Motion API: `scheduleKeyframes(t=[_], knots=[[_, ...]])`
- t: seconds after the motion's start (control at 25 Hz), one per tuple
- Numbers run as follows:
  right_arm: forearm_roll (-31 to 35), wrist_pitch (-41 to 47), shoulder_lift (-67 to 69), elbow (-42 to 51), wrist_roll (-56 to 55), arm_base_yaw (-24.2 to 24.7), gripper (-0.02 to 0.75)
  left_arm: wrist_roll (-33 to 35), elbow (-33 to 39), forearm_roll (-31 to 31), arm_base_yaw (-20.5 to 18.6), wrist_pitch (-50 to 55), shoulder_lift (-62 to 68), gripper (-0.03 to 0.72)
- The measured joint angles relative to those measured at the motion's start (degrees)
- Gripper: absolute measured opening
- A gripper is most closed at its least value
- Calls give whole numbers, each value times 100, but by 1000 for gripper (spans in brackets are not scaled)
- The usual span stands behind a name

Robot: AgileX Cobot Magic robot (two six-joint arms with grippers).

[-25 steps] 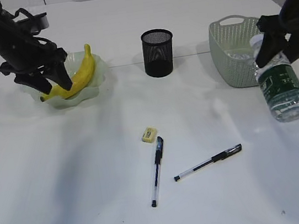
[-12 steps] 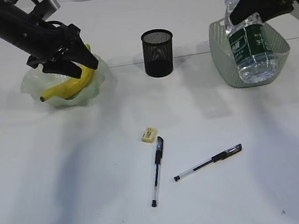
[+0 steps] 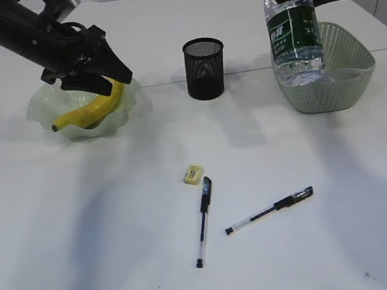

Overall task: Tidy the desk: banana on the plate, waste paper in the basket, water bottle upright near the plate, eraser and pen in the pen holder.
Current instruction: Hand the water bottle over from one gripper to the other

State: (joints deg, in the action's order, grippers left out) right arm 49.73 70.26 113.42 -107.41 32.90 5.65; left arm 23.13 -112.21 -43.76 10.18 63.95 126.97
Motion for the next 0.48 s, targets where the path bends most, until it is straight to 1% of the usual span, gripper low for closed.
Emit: scheduleKeyframes(t=[0.32, 0.4, 0.48], knots=[[48, 0, 0, 0, 134, 0, 360, 34, 0, 0, 0, 0, 0, 420], [235, 0, 0, 0, 499, 0, 360, 34, 0, 0, 0, 0, 0, 420], [563, 0, 0, 0, 1005, 0, 360, 34, 0, 0, 0, 0, 0, 420]])
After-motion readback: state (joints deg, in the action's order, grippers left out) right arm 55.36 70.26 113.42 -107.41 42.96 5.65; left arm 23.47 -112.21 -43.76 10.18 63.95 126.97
